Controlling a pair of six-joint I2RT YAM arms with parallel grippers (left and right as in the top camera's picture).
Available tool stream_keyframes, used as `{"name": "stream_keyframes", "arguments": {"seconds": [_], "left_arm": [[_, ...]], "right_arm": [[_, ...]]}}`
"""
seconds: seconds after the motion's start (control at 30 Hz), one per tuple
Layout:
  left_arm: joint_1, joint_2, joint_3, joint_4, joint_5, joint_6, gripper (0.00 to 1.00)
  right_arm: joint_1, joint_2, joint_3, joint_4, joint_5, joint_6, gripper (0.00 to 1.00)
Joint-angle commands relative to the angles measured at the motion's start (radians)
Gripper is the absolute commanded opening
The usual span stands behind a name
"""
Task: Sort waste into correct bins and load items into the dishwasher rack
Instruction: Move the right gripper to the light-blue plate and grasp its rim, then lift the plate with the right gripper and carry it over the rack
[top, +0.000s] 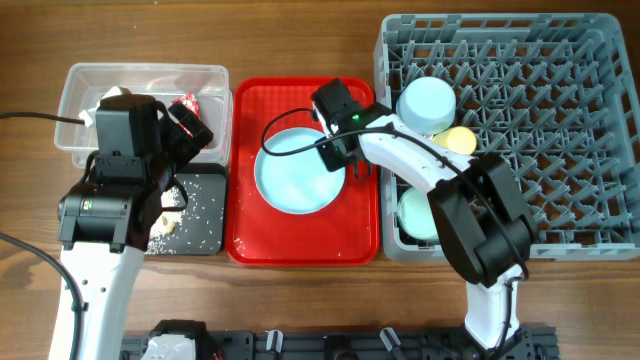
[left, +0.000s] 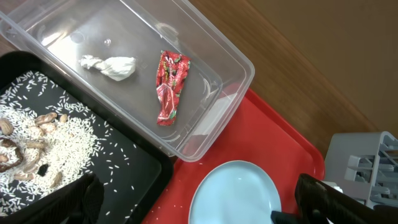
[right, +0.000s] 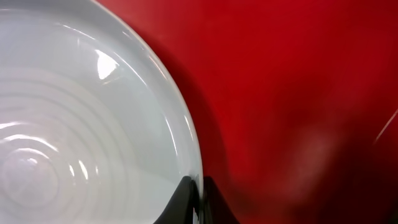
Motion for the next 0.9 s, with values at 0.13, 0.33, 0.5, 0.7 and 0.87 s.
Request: {"name": "stream_keyframes", "arguments": {"seconds": [0.13, 0.33, 0.5, 0.7, 0.87], "left_arm": [[0.003, 0.0, 0.015, 0.003, 0.004, 0.012, 1.0], [0.003, 0.0, 0.015, 0.003, 0.005, 0.012, 1.0], [0.003, 0.0, 0.015, 0.003, 0.005, 0.012, 1.0], [0.003, 0.0, 0.015, 0.003, 0.005, 0.012, 1.0], [0.003, 0.0, 0.015, 0.003, 0.005, 0.012, 1.0]], "right_arm": [[0.003, -0.172, 0.267, -0.13, 0.204, -0.078, 0.04], [-0.006, -0.382, 0.308, -0.09, 0.783, -0.184, 0.04], [-0.087, -0.441, 0.308, -0.036, 1.129, -0.377, 0.04], [-0.255, -0.424, 0.283, -0.029, 1.167, -0.417, 0.04], [-0.37, -0.387, 0.233, -0.034, 1.112, -0.414, 0.05]]}}
